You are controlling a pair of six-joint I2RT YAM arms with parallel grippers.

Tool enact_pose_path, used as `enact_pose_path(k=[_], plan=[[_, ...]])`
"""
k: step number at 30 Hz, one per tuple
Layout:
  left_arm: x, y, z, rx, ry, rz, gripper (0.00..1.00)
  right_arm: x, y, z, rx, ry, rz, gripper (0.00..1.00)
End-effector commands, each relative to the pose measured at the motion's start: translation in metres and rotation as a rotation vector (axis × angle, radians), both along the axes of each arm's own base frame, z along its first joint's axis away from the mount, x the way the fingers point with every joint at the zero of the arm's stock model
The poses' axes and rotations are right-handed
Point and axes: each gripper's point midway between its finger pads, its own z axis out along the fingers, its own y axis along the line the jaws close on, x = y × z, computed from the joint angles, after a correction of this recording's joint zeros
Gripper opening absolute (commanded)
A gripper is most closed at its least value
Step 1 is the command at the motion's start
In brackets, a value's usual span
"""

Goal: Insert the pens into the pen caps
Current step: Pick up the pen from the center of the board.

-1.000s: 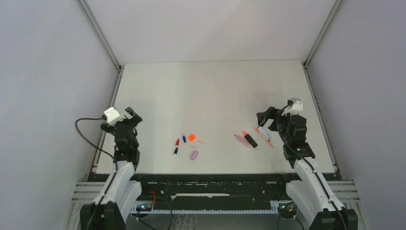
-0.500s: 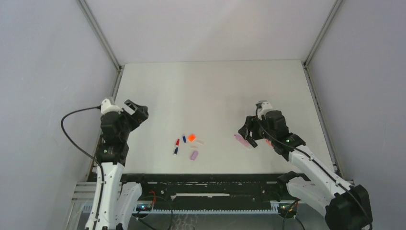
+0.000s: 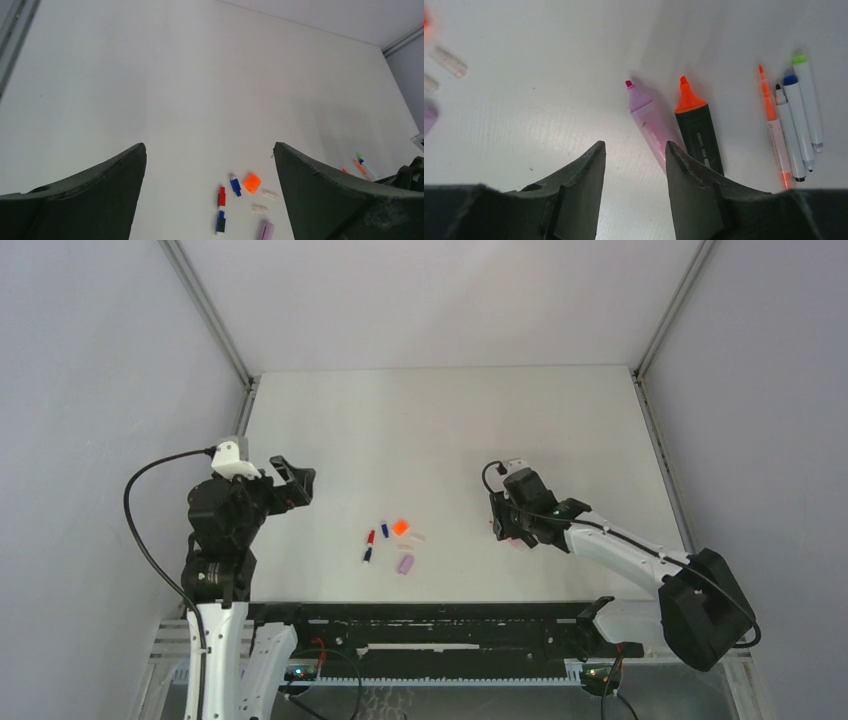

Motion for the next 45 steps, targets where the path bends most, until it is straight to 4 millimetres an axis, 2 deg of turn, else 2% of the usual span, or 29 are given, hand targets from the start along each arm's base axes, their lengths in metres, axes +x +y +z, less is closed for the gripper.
enact_pose_path(k=[1, 12, 23, 30, 35, 37, 45], plan=[[0.0, 0.006, 0.006, 0.077, -0.065, 0.002, 1.0, 0.013, -0.003, 0.004, -0.05, -0.019, -0.052, 0.47], [0.001, 0.006, 0.0, 0.079, -0.053, 0.002, 1.0, 0.009, -0.007, -0.017, -0.112, 0.075, -0.086, 0.47], [0.004, 0.003, -0.004, 0.077, -0.033, -0.021, 1.0, 0.009, 0.007, -0.031, -0.111, 0.112, -0.035, 0.47], [0.005, 0.001, -0.007, 0.076, -0.027, -0.029, 1.0, -0.004, 0.022, -0.033, -0.116, 0.126, 0.007, 0.46], [0.004, 0.001, -0.007, 0.076, -0.028, -0.033, 1.0, -0.013, 0.022, -0.036, -0.159, 0.12, -0.032, 0.44], [0.004, 0.001, -0.006, 0.076, -0.032, -0.033, 1.0, -0.015, 0.021, -0.039, -0.178, 0.117, -0.05, 0.42], [0.003, 0.0, -0.007, 0.073, -0.028, -0.029, 1.0, -0.02, 0.024, -0.044, -0.164, 0.122, -0.112, 0.21]])
